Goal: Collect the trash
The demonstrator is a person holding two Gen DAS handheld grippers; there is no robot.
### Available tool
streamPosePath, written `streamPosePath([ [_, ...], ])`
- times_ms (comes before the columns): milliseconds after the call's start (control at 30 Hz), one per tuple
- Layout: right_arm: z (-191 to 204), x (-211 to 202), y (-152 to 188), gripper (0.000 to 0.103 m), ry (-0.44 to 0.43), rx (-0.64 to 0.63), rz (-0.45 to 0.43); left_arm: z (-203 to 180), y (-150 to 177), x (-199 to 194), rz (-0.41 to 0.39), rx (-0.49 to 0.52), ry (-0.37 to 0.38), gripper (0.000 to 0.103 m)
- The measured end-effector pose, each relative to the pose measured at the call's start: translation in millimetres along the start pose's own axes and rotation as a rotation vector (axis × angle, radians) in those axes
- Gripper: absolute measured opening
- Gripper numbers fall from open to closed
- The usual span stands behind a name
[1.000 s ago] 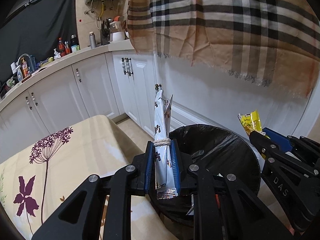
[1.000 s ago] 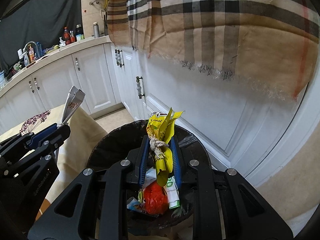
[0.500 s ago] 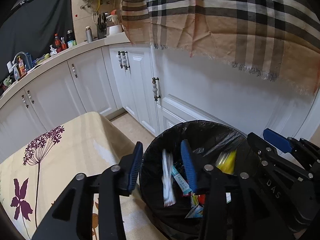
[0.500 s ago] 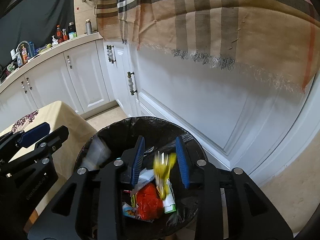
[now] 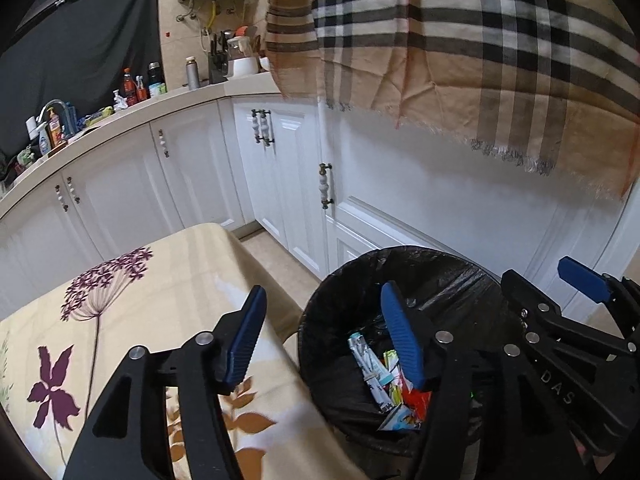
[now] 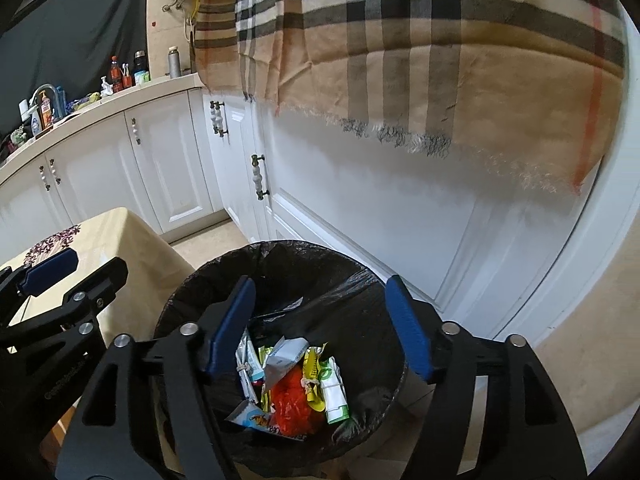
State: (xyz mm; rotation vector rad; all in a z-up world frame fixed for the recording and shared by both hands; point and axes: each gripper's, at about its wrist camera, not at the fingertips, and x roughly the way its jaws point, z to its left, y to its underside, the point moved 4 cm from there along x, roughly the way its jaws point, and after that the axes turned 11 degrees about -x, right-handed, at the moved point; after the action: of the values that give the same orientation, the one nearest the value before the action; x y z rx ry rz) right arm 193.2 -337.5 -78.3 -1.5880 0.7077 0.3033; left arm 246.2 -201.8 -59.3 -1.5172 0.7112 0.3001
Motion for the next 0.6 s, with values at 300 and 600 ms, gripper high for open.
streamPosePath([
  [300,14.8,-29.5,-0.8,0.080,0.002,-0.028,-0.027,32.0,4.0,-36.3,-0.047,-0.028,-0.046,0.073],
  [600,36.2,-67.4,4.8,0.085,-0.013,-0.062,-0.056,56.9,11.2,-78.0,-0.087,-0.055,-0.070,0.077],
])
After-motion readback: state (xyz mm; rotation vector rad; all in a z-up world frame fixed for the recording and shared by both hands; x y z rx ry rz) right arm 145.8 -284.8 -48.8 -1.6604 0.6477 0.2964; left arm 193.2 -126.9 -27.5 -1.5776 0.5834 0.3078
